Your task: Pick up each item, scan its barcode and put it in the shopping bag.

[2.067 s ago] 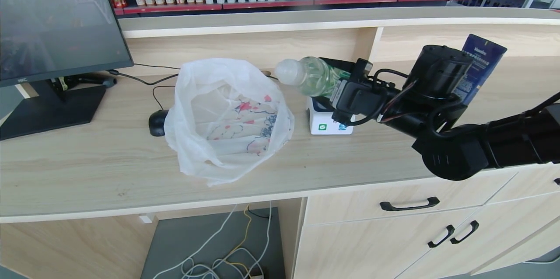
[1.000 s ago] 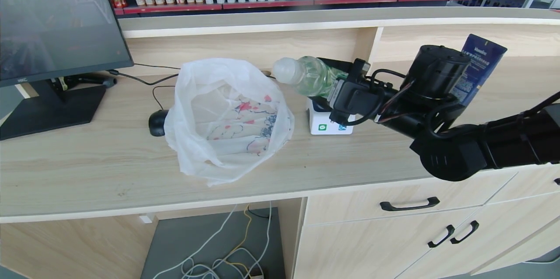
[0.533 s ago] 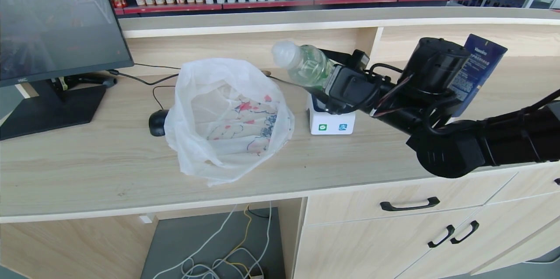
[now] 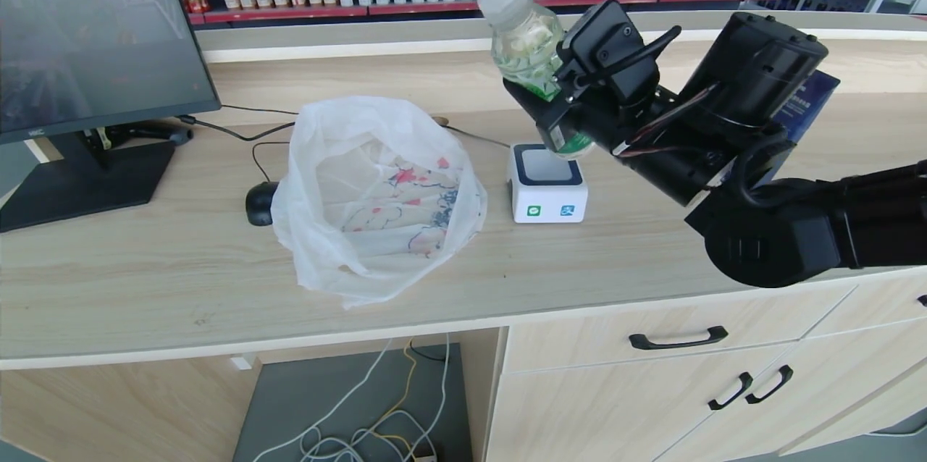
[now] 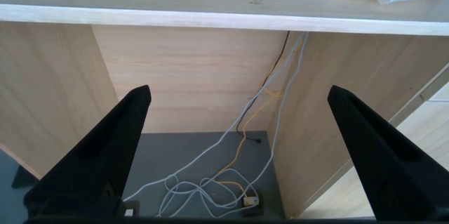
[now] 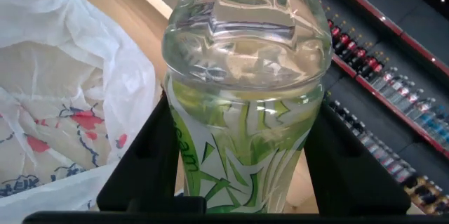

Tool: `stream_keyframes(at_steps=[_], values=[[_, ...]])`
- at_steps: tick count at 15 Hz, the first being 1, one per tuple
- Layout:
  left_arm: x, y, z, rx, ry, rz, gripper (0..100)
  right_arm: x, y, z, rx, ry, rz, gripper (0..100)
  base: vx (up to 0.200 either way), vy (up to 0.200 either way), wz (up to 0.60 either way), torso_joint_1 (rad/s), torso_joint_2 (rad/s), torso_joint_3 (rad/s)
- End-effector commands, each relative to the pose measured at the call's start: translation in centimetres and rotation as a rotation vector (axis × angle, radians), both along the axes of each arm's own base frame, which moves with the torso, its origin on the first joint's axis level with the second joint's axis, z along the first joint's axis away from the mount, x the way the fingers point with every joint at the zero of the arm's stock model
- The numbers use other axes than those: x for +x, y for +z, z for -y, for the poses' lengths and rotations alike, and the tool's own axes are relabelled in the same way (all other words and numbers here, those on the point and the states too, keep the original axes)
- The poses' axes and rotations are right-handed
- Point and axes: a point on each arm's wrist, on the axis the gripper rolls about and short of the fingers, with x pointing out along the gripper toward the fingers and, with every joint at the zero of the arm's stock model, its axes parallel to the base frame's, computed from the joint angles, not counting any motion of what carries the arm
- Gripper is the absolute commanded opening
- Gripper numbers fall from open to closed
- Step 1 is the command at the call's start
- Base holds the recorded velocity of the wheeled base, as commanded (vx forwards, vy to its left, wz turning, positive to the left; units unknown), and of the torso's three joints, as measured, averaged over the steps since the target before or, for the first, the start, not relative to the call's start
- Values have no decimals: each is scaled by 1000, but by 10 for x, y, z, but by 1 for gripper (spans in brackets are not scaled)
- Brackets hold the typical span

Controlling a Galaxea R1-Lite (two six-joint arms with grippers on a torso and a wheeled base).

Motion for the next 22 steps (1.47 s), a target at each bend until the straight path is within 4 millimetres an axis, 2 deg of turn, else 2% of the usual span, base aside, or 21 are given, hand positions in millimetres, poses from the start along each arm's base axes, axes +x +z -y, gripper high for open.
stream_keyframes(at_steps=[1,5,9,13,20,22], values=[[0,0,0,0,0,0,100,-16,14,10,79,-3,-21,0,0,0,0,0,0,0],[0,0,0,0,0,0,100,-53,6,31,211,34,-119,0,0,0,0,0,0,0],[0,0,0,0,0,0,100,-70,-5,48,434,-10,-112,0,0,0,0,0,0,0],[0,0,0,0,0,0,100,-84,-16,61,502,10,-154,0,0,0,0,0,0,0],[0,0,0,0,0,0,100,-85,-15,64,570,34,-175,0,0,0,0,0,0,0],[0,0,0,1,0,0,100,-83,-14,68,664,-25,-179,0,0,0,0,0,0,0]])
